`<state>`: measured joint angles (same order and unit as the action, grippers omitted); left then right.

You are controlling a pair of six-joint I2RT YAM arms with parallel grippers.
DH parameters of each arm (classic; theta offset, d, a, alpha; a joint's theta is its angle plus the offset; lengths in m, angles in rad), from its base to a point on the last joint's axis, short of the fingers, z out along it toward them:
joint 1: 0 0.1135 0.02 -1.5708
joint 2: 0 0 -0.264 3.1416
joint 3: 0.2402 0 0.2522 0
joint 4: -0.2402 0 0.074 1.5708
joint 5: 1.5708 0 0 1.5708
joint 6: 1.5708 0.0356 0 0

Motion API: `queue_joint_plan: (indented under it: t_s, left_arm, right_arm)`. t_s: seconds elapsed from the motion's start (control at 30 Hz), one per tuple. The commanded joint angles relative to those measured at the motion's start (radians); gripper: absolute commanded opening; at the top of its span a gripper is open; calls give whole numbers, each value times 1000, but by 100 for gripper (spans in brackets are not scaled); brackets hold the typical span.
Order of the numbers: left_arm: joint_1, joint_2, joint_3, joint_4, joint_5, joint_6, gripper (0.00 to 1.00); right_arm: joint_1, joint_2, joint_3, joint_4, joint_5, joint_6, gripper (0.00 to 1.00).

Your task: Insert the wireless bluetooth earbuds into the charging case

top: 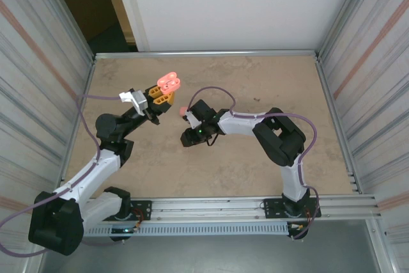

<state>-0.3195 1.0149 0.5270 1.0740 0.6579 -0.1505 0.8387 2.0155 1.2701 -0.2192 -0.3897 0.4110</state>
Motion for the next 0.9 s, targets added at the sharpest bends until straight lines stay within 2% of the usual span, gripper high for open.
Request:
queue_joint_plan:
  t_s: [0.0, 0.47, 0.87]
  left_arm:
    - [8, -33, -2, 15, -3, 25, 0]
    - [8, -42, -4, 1, -9, 31, 0]
    - [7, -53, -5, -17, -14, 42, 0]
  right_arm:
    - [23, 42, 26, -37, 10, -2, 41]
    - [41, 54, 45, -68, 34, -17, 33]
    - [42, 32, 43, -69, 50, -27, 20]
